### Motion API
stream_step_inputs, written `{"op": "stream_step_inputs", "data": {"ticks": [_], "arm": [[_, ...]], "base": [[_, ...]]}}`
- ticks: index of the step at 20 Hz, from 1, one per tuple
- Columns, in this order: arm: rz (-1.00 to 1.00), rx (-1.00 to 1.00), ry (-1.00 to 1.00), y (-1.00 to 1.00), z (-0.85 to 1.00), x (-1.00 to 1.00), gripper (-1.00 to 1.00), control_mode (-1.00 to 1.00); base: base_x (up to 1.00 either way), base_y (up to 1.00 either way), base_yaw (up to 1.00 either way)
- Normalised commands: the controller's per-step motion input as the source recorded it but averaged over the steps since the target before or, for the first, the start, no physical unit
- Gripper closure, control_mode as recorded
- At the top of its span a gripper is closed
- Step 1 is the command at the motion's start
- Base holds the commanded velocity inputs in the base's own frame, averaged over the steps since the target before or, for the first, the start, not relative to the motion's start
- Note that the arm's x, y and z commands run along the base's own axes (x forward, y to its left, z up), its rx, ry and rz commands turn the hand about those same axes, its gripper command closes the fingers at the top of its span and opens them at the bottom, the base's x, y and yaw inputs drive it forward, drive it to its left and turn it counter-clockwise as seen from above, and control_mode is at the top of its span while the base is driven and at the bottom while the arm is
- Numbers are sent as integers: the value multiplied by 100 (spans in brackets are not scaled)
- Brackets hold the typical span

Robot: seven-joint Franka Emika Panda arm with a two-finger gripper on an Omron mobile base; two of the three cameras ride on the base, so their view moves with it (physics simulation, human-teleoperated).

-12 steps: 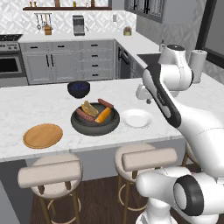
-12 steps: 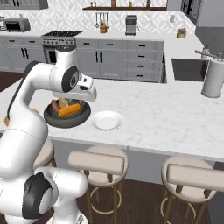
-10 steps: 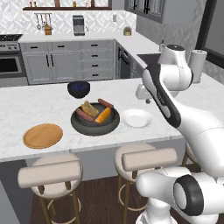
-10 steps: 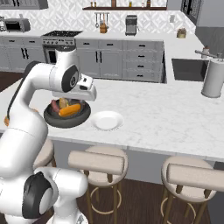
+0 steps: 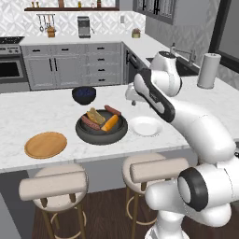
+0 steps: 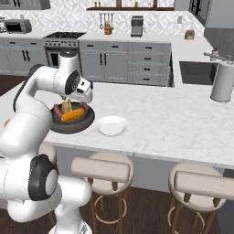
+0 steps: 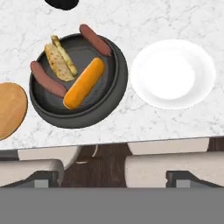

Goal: Place one bun and one sausage from the bowl on each plate.

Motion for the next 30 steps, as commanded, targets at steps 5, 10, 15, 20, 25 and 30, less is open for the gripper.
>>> {"op": "stream_step_inputs", "data": {"ticks": [5, 10, 15, 20, 25, 30], "arm": [[-9, 29, 17, 42, -44, 74, -100, -100], [-8, 0, 2, 49, -45, 50, -100, -100], [-17, -2, 2, 23, -49, 43, -100, -100], [-21, -1, 0, 11, -44, 41, -100, -100], [-13, -1, 3, 33, -32, 36, -100, -100], [-7, 0, 0, 6, -25, 22, -100, -100]], "base": [[0, 0, 0], [0, 0, 0], [0, 0, 0], [0, 0, 0], [0, 0, 0], [0, 0, 0]]}}
